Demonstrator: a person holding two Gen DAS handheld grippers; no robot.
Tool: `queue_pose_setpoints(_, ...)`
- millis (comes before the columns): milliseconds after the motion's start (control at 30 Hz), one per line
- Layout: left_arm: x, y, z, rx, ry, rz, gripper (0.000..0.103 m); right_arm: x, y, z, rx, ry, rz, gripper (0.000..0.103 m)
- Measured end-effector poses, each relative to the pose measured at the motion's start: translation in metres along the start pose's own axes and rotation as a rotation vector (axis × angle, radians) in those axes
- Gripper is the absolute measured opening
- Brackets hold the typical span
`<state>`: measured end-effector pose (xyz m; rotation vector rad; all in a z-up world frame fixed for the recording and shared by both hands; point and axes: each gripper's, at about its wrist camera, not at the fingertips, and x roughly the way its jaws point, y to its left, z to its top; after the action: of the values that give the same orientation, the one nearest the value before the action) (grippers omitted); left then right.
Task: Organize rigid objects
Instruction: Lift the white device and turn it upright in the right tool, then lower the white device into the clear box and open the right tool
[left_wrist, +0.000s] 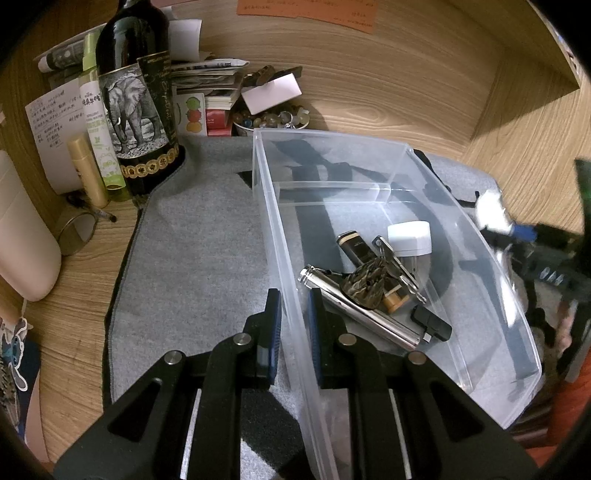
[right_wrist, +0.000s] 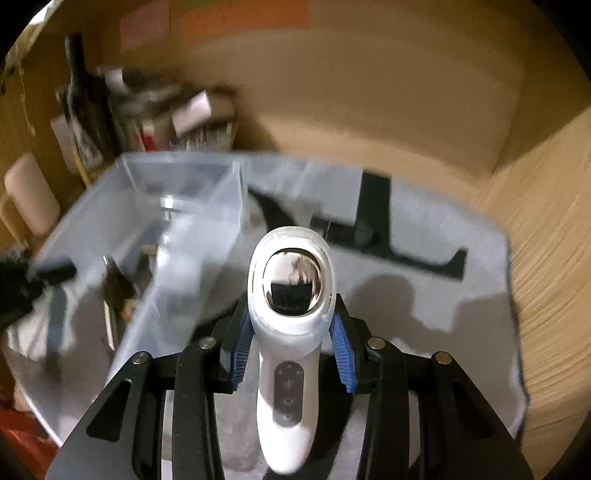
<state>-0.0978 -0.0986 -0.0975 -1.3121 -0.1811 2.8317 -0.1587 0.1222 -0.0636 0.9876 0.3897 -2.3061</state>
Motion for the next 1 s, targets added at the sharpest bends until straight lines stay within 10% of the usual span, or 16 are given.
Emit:
queue_pose_setpoints(433, 0.000, 0.000, 0.000, 0.000, 0.000, 0.000, 0.014, -0.069, 0.037, 0.046, -0.091, -0.274, 0.046, 0.036)
queue_pose_setpoints(1000, 0.000, 0.001, 0.000, -0.003, 0.000, 0.000, 0.014, -0.083, 0.076, 0.052, -0.148, -0.336, 0.195, 0.036)
